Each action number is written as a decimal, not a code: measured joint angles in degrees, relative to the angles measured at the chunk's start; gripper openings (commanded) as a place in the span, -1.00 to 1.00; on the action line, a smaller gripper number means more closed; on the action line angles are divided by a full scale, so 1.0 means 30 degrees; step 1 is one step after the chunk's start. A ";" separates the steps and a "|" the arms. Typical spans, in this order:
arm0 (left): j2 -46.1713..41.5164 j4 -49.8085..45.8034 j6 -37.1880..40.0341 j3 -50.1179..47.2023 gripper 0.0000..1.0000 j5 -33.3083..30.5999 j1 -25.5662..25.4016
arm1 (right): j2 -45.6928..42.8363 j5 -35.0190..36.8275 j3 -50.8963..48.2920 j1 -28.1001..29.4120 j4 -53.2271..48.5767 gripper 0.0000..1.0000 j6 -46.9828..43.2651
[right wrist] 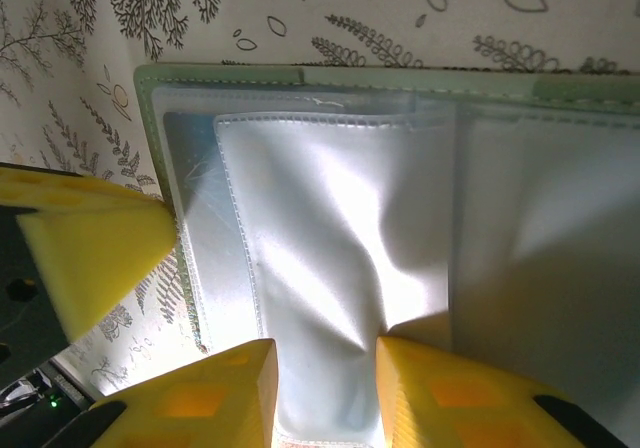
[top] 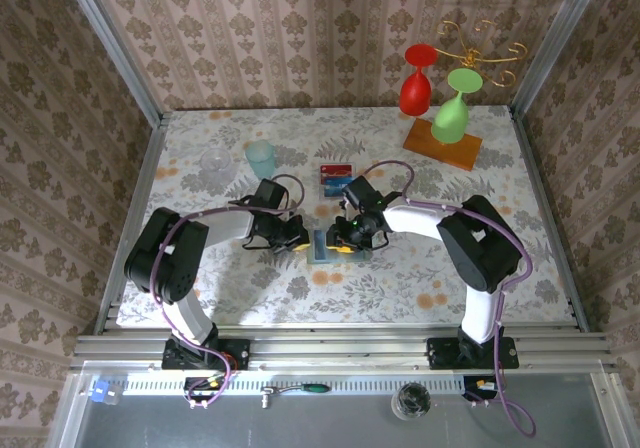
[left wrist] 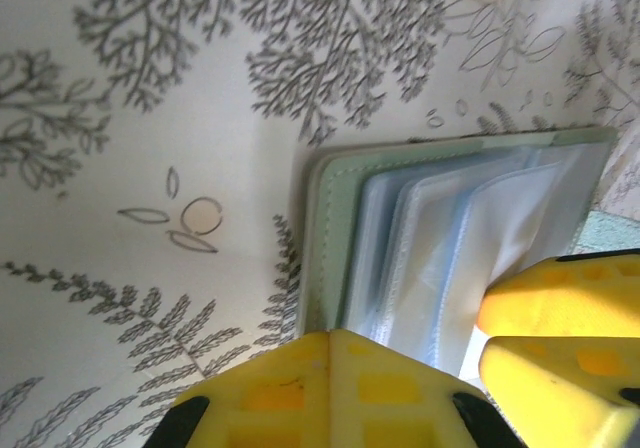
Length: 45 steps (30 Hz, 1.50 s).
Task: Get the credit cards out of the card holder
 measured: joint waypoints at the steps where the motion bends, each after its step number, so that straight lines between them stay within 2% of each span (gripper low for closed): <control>1: -0.0029 -0.0029 0.0000 0.0095 -1.00 0.0000 0.0000 | -0.0036 -0.0066 -0.0146 -0.0066 0.0175 -0.38 0.0080; 6: -0.0335 -0.0080 -0.0291 0.0284 -0.96 0.0029 0.0000 | -0.0080 -0.0699 -0.0699 -0.0364 0.1056 -0.40 0.0568; 16: -0.0408 0.0780 -0.1523 0.0648 -0.66 0.0969 -0.0350 | -0.0182 -0.1923 -0.1821 -0.0874 0.3002 -0.43 0.1435; 22: 0.0321 0.1698 -0.2040 0.0918 -0.59 0.1727 -0.0663 | -0.0182 -0.2251 -0.2040 -0.0984 0.3468 -0.42 0.1712; 36: 0.1129 0.2171 -0.2506 0.1042 -0.57 0.2200 -0.0787 | -0.0240 -0.2346 -0.2295 -0.1013 0.3898 -0.42 0.1770; 45: 0.1625 0.2521 -0.2783 0.1326 -0.69 0.2637 -0.1078 | -0.0350 -0.2368 -0.2361 -0.1020 0.3934 -0.41 0.1800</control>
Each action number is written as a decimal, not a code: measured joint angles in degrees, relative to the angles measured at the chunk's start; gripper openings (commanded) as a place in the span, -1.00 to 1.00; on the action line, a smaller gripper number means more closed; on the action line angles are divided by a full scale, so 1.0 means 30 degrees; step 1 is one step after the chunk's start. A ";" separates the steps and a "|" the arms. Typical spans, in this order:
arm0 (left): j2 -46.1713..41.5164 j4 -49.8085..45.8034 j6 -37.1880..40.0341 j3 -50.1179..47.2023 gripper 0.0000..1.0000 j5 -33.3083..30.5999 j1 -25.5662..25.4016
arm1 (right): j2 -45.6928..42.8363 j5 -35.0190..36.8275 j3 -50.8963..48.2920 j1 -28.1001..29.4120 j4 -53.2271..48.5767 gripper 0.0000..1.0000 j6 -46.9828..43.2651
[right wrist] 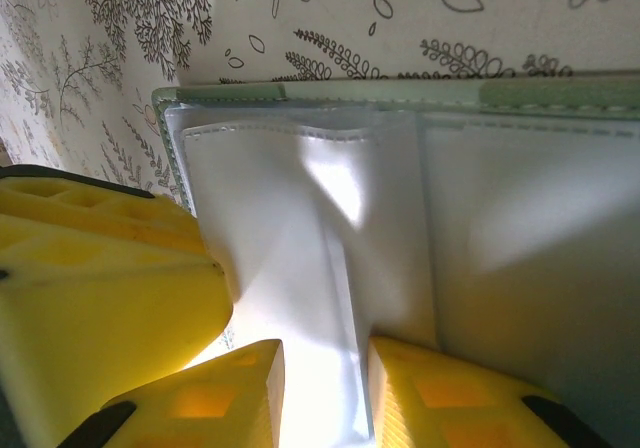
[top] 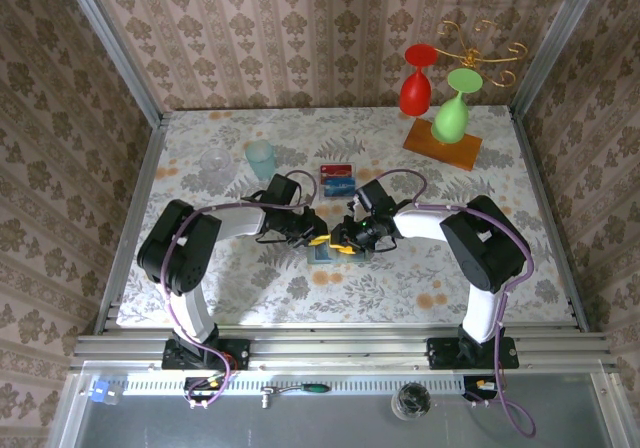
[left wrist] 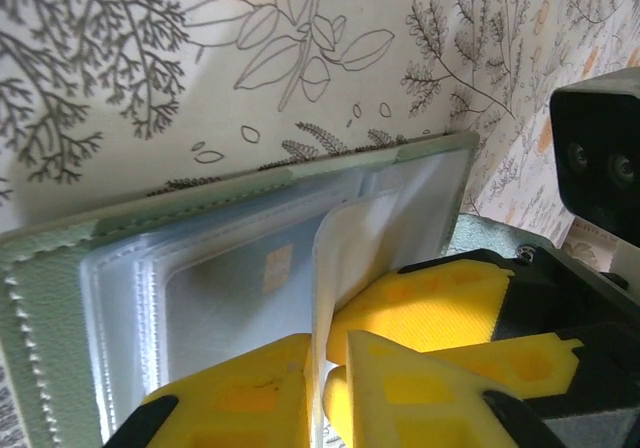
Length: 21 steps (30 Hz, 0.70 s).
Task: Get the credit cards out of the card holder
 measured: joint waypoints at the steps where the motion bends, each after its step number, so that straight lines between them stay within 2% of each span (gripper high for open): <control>1: 0.0000 0.0036 -0.0007 0.0029 -0.69 0.0044 -0.0022 | -0.0051 0.0000 0.0000 0.0007 -0.0015 -0.40 0.0036; 13: 0.0000 0.0306 -0.0211 0.0401 -0.69 0.0197 -0.0189 | -0.2222 0.0612 -0.0036 -0.0335 -0.1071 -0.37 -0.0204; 21: 0.0000 0.0109 -0.0357 0.0954 -0.63 0.0189 -0.0714 | -0.3738 0.1392 -0.0080 -0.1297 -0.2215 -0.37 -0.1005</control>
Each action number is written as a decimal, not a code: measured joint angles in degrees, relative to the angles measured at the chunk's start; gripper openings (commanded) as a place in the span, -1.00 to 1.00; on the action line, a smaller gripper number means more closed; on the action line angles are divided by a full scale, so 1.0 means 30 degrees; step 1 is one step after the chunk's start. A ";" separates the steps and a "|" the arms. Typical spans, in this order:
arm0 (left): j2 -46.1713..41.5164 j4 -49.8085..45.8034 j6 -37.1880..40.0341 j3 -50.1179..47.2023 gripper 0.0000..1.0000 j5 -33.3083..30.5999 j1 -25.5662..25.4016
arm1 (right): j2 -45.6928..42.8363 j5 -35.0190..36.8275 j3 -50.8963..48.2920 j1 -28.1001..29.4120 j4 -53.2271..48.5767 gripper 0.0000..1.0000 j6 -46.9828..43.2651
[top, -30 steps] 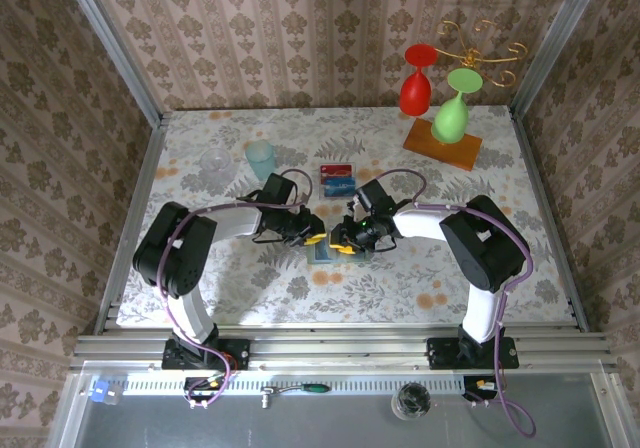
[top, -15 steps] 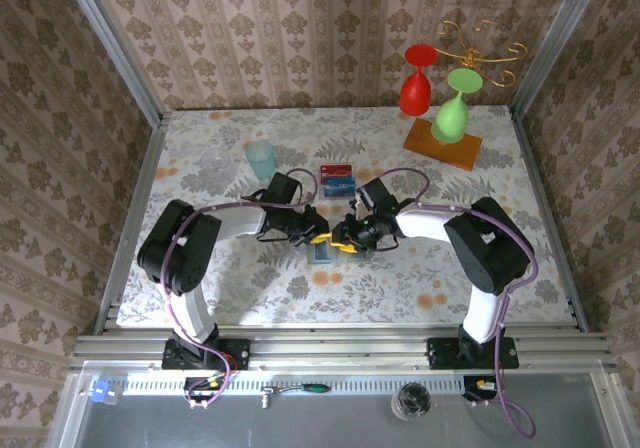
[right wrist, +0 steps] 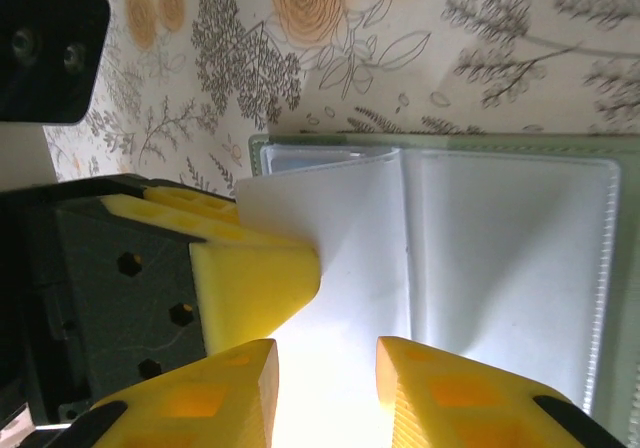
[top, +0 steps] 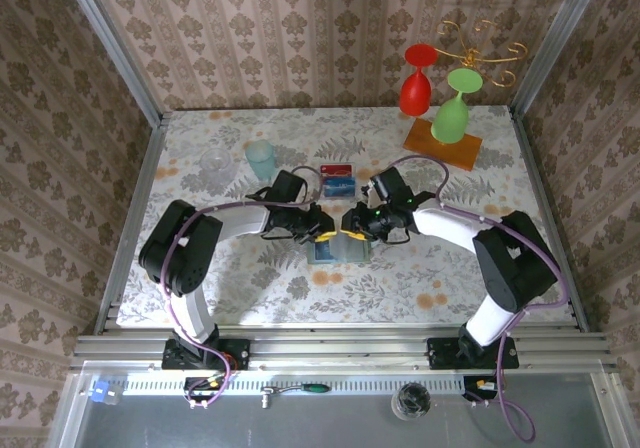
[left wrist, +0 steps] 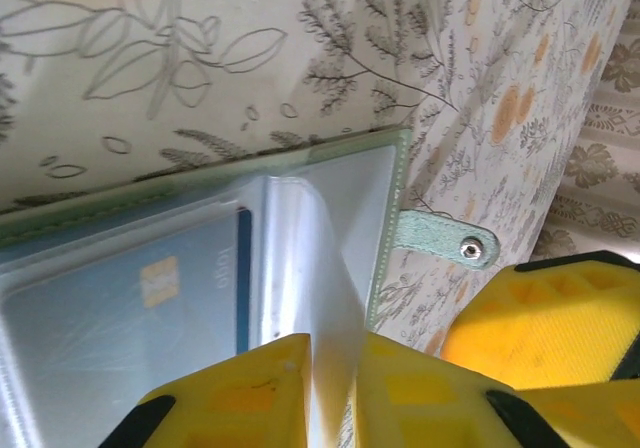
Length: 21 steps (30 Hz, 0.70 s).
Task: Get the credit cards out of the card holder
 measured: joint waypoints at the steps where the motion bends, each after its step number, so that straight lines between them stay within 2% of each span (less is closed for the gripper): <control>1: 0.0007 -0.0036 -0.0007 0.0168 -0.62 -0.0007 -0.0080 | -0.0146 0.0066 -0.0051 -0.0080 -0.0044 -0.36 -0.0095; 21: 0.2193 -0.1486 -0.0182 0.3985 -0.50 -0.0517 -0.1785 | -0.2543 0.0787 -0.1464 -0.1348 -0.1428 -0.30 -0.1698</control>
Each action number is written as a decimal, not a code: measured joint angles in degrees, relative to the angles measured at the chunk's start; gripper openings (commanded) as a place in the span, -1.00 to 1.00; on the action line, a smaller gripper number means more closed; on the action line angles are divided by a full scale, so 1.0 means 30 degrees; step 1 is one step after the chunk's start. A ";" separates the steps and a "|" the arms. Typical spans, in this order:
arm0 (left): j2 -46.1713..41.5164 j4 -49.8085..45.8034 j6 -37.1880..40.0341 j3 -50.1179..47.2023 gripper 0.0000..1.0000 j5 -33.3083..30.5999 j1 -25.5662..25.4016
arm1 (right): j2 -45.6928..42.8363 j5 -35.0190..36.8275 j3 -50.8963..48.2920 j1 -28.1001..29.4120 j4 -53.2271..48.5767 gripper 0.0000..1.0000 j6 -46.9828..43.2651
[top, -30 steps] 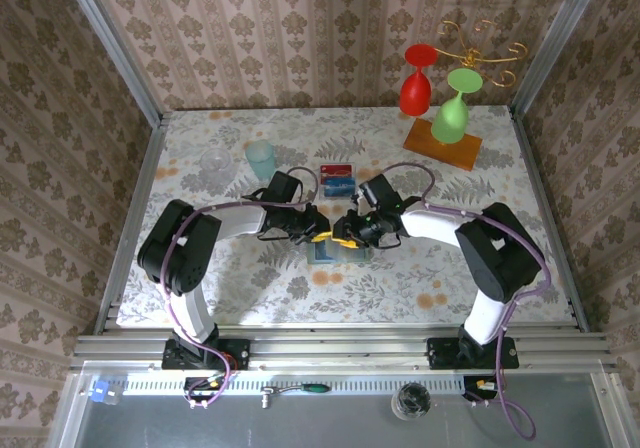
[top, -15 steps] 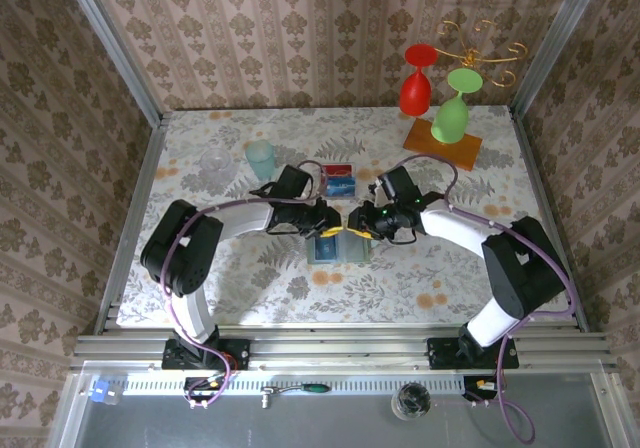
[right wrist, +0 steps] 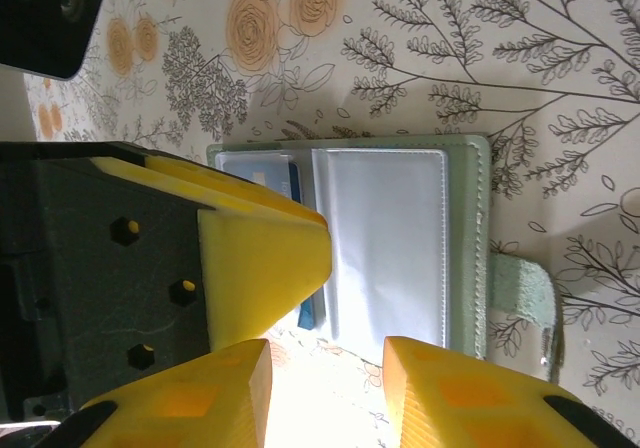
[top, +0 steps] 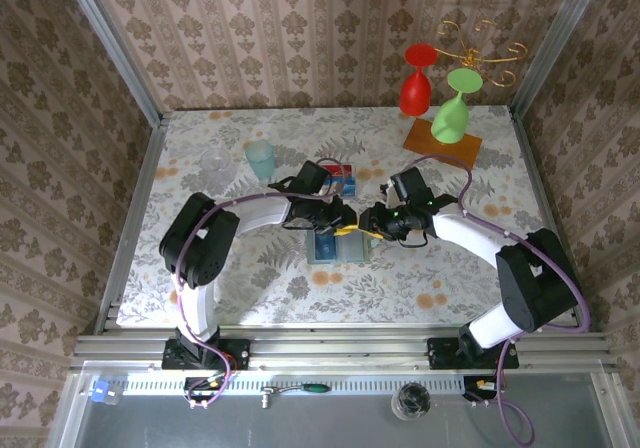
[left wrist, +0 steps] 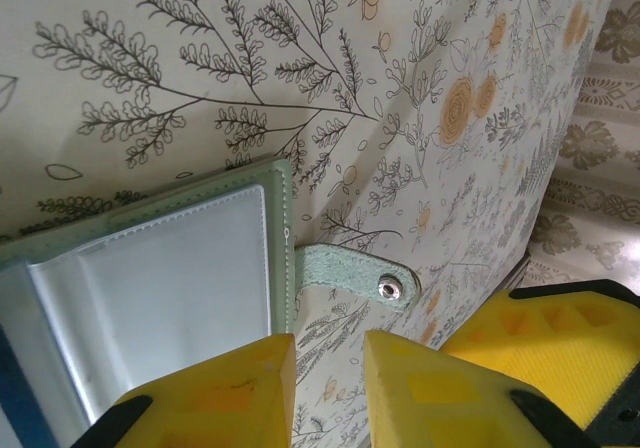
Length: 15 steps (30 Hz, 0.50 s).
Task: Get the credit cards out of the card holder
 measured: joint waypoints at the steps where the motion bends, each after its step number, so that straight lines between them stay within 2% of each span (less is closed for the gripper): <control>1: 0.0022 0.0000 -0.0036 0.0029 -0.50 0.0000 -0.0036 | -0.0007 0.0000 -0.0029 0.0000 -0.0036 -0.30 -0.0007; 10: 0.0007 0.0124 -0.0087 0.0000 -0.51 -0.0015 0.0066 | -0.0007 -0.0007 -0.0568 0.0044 -0.0044 -0.31 0.0102; 15: -0.0495 0.0685 -0.0153 -0.1304 -0.52 -0.0168 0.0466 | 0.0036 -0.0015 -0.0583 0.0488 -0.0029 -0.31 0.0168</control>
